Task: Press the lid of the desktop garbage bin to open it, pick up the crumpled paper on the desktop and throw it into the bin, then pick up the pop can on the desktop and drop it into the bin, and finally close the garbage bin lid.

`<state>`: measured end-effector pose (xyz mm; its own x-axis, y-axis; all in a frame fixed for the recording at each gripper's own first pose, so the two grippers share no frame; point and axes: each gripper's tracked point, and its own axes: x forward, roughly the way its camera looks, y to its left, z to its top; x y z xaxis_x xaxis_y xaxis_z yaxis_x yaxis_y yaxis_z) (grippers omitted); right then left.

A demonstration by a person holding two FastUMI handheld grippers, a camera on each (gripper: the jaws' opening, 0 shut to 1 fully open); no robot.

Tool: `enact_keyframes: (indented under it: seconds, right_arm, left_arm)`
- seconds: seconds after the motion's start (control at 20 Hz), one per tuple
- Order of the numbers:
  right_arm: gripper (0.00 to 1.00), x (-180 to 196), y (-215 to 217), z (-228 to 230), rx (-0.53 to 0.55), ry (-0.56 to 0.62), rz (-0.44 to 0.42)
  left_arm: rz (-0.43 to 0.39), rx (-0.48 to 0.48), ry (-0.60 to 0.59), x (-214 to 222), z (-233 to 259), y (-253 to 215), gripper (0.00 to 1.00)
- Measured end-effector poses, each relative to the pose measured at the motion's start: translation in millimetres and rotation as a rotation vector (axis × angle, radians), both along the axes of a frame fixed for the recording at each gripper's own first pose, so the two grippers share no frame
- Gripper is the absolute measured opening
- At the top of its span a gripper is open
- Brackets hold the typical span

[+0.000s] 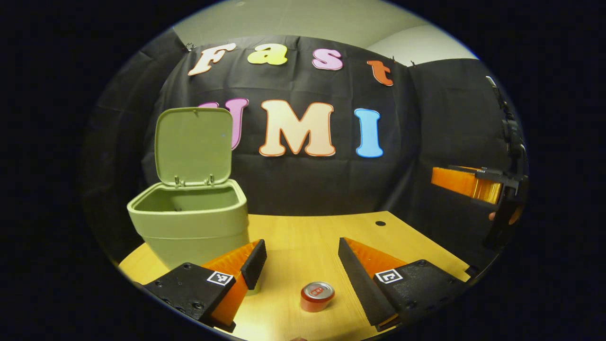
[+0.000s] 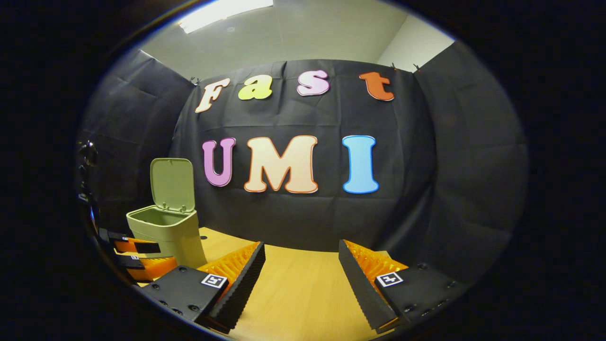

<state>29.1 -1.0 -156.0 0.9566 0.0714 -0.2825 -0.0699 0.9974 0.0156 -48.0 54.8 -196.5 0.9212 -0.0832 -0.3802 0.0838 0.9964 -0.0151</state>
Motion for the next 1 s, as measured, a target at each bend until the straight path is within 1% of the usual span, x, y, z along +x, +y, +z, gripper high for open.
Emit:
enact_keyframes:
  seconds: [0.05,0.1,0.15,0.35,0.5,0.55,0.6,0.8,1.0]
  right_arm:
    - [0.98,-5.1,-10.9,-1.2,-0.011,0.005,-0.012]
    - [1.0,-9.6,-20.2,-0.7,-0.017,0.011,-0.022]
    - [0.98,-12.9,-28.9,-1.4,-0.022,0.015,-0.034]
    - [0.98,-37.2,-64.1,-10.8,-0.05,0.05,-0.086]
    - [0.98,-63.1,-85.0,-25.5,-0.08,0.102,-0.113]
    - [1.0,-70.1,-91.4,-29.4,-0.081,0.119,-0.126]
    - [0.98,-77.8,-95.8,-34.2,-0.075,0.136,-0.138]
    - [0.98,-101.2,-104.8,-50.6,-0.062,0.198,-0.164]
    - [0.98,-106.8,-108.5,-55.1,-0.075,0.222,-0.167]
  left_arm:
    - [-0.008,0.004,0.022,-2.2,-11.2,-5.6,0.93]
    - [-0.015,0.005,0.041,-4.8,-22.2,-11.0,0.93]
    - [-0.021,0.003,0.064,-7.0,-34.2,-16.6,0.93]
    - [-0.025,0.009,0.119,-10.9,-76.7,-33.2,0.93]
    - [-0.012,0.031,0.149,-8.4,-98.8,-35.8,0.93]
    - [-0.006,0.025,0.153,-6.4,-104.4,-35.8,0.93]
    - [0.004,0.026,0.16,-5.1,-110.0,-36.1,0.93]
    - [0.056,0.071,0.176,-0.6,-127.5,-23.6,0.94]
    - [0.049,0.096,0.232,1.2,-156.6,-21.8,0.94]
